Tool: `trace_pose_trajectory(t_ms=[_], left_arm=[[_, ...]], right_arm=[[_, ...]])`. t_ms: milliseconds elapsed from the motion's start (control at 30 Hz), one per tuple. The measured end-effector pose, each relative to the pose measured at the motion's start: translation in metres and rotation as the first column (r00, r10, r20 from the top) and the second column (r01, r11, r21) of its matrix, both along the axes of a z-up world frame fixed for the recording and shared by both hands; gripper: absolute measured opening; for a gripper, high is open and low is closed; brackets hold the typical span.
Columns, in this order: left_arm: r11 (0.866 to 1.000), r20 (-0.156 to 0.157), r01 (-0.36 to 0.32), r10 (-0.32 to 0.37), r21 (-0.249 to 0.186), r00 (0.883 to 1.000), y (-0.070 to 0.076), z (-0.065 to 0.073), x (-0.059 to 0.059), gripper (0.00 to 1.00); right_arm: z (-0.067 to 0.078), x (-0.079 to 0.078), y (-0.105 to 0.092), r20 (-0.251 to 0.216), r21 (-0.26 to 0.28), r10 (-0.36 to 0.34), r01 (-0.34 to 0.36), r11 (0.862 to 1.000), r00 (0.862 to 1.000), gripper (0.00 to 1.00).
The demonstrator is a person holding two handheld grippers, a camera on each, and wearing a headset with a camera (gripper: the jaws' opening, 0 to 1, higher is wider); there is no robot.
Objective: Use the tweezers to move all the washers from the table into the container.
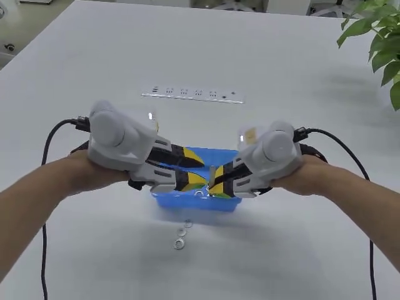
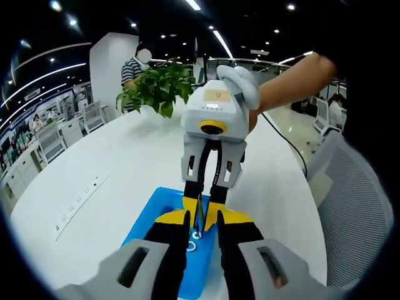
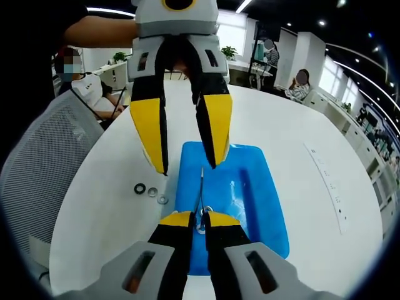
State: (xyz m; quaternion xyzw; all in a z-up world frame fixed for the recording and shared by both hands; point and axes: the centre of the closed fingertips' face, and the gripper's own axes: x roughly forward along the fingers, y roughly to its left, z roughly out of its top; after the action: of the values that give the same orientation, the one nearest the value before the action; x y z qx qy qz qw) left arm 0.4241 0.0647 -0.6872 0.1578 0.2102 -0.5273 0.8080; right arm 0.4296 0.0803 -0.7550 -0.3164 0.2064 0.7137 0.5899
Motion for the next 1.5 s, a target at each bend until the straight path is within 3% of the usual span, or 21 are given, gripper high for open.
trace_pose_trajectory(t_ms=[267, 867, 1500], left_arm=[[0.999, 0.021, 0.027, -0.027, 0.026, 0.999, -0.007, -0.003, 0.008, 0.12], [0.998, 0.012, 0.059, -0.059, 0.028, 0.998, -0.015, -0.005, 0.009, 0.06], [0.998, 0.008, 0.043, -0.043, 0.044, 0.999, -0.007, -0.004, 0.009, 0.05]], right_arm=[[0.0, -0.001, -0.001, 0.008, -0.005, 0.011, -0.011, 1.0, 1.0, 0.08], [0.0, 0.0, -0.004, 0.03, -0.017, 0.027, -0.027, 1.0, 0.999, 0.09], [0.004, 0.002, -0.004, 0.026, -0.016, -0.001, 0.001, 1.0, 1.0, 0.13]])
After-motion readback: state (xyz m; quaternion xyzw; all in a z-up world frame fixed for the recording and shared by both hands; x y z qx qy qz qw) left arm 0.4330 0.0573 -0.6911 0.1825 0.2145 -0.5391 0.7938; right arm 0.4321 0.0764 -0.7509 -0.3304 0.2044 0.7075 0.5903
